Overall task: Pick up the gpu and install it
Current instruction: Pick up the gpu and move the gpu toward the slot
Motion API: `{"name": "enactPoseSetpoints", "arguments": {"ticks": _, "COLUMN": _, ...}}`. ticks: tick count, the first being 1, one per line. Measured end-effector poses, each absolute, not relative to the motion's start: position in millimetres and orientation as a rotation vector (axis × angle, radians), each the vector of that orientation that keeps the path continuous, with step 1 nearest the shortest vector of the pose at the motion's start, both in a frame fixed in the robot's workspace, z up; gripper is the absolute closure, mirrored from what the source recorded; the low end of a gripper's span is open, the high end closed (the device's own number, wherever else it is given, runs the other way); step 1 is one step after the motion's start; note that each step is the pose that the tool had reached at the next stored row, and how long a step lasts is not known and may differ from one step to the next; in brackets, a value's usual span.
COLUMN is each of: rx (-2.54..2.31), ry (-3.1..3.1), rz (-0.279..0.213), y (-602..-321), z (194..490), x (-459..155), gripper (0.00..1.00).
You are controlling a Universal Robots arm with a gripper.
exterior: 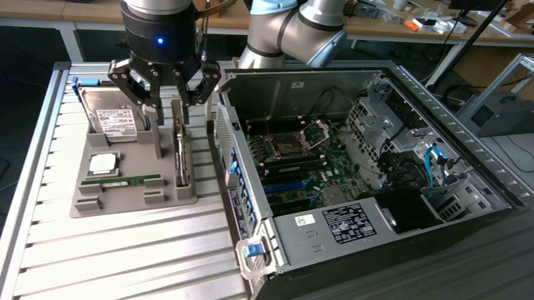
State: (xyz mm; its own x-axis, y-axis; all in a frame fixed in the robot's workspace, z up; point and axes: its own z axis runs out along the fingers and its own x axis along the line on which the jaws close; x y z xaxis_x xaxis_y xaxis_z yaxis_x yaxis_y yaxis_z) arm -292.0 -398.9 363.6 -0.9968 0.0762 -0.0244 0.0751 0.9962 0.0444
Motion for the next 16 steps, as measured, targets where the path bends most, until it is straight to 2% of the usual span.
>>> {"name": "enactPoseSetpoints", "arguments": {"ticks": 16, "rx": 0.118, "ry": 3.113, "rz": 0.068, "y": -398.9, "z": 359.9, "x": -292.0, "gripper": 0.58}}
